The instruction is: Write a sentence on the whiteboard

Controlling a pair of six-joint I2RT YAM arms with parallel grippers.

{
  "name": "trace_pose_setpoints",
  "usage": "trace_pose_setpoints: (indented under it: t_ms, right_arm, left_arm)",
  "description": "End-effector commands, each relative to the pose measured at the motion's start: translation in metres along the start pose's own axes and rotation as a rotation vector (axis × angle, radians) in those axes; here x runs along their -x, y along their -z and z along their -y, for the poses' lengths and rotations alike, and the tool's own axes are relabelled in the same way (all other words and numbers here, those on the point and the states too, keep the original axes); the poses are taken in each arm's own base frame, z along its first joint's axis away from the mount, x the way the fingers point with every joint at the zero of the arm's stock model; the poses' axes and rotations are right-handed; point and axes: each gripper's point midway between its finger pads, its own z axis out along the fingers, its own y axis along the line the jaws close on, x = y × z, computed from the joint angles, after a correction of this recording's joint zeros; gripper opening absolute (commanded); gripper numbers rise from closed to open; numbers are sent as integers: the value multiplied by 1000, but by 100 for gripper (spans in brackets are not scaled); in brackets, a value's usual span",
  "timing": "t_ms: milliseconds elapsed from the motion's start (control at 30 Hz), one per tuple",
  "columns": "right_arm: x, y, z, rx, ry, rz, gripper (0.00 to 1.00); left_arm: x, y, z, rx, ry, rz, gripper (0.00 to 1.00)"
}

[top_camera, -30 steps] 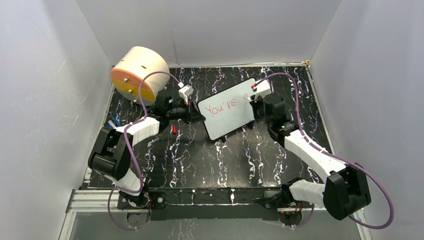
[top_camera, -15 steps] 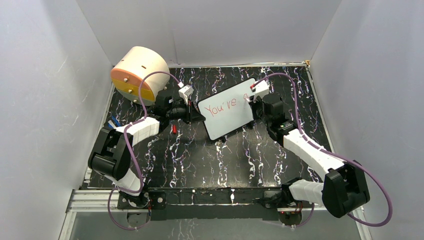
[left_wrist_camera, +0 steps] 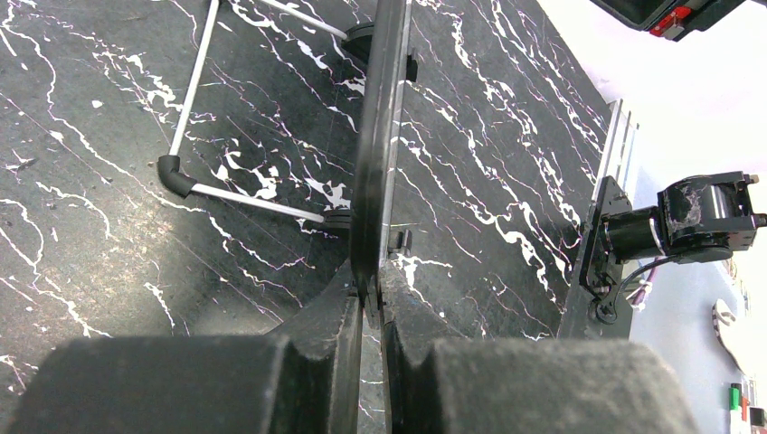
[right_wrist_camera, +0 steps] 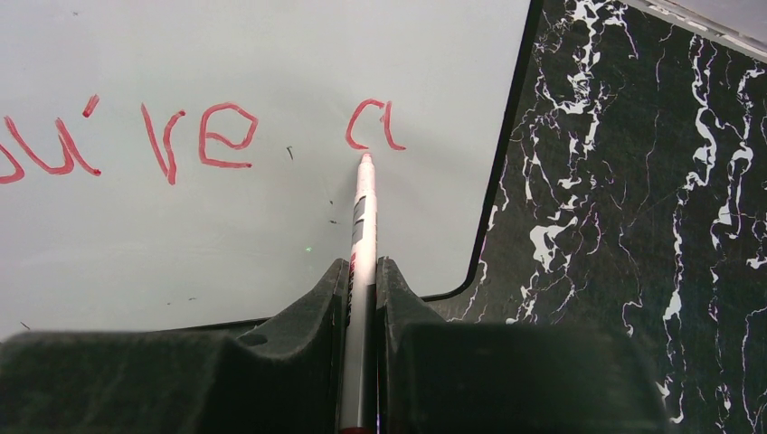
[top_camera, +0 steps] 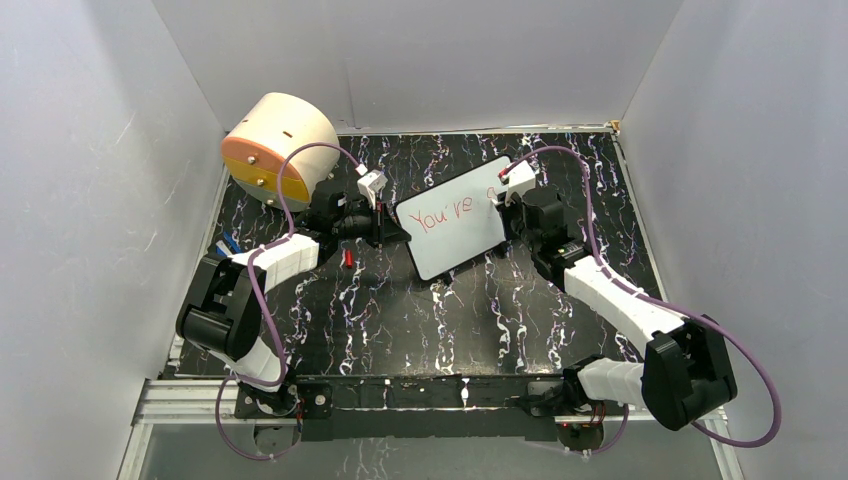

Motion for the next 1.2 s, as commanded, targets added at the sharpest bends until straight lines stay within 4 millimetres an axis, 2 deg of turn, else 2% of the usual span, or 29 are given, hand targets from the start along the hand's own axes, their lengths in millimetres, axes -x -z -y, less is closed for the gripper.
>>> trace_pose_setpoints:
  t_ms: [0,367,867,1167]
  right_arm:
    - [21,-2,3,-9,-13,76,0]
    - [31,2,4,-14,-22,109,0]
    - [33,-1,13,-63,-4,104,0]
    - [39,12,11,-43,-16,132,0]
  left_arm:
    - [2,4,2,11,-22,-9,0]
    - [2,4,2,9,-23,-10,0]
    - [2,4,3,10,-28,-10,0]
    - [3,5,2,20,-28,-7,0]
